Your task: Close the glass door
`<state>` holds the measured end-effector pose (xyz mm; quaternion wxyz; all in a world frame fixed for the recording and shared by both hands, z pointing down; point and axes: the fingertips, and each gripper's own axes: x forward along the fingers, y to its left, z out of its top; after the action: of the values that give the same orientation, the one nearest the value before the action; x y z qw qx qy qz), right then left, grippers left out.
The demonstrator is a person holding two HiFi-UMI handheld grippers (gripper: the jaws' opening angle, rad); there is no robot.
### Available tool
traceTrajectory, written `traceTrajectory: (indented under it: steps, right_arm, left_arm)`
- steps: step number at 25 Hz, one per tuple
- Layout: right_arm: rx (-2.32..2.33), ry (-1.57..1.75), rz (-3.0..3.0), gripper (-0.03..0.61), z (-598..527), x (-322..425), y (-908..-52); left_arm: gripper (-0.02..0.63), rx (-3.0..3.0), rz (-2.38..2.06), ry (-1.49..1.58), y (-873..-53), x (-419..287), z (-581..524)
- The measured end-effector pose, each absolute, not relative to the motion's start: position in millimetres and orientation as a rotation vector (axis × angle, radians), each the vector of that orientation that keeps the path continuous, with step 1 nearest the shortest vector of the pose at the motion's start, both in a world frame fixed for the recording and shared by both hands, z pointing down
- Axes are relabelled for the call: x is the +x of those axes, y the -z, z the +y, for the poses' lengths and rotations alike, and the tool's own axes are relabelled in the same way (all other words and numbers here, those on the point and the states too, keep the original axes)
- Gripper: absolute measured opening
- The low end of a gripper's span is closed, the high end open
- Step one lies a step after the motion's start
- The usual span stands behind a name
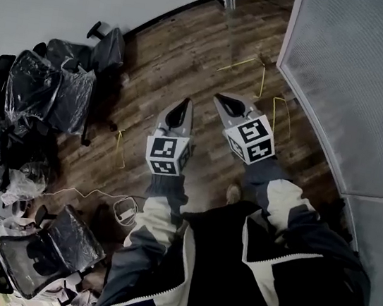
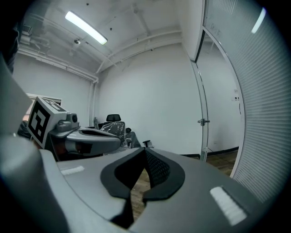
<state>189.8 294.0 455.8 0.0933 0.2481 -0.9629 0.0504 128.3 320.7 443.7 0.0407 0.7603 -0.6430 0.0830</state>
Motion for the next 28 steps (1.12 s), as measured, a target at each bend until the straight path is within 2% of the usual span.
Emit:
traceTrajectory:
  steps: [17,22,28]
  right_arm:
    - [0.763,-0.081,-2.832,0.005,203.7,169.7,-447.9]
    - [0.782,-0.03,-2.786,0.005,165.2,125.9,-437.3]
    - [0.936,0.007,-2.75,0.005,107.4,47.6,-411.6]
  left_arm:
    - [0.006,2.365,-1.946,-0.149,-441.8,105.8,211.5]
    - [0.006,2.386,-1.909,-0.077,-438.6,65.7,171.3]
    - [0.006,2.428,-1.889,-0.042,-419.6,-27.7,125.1]
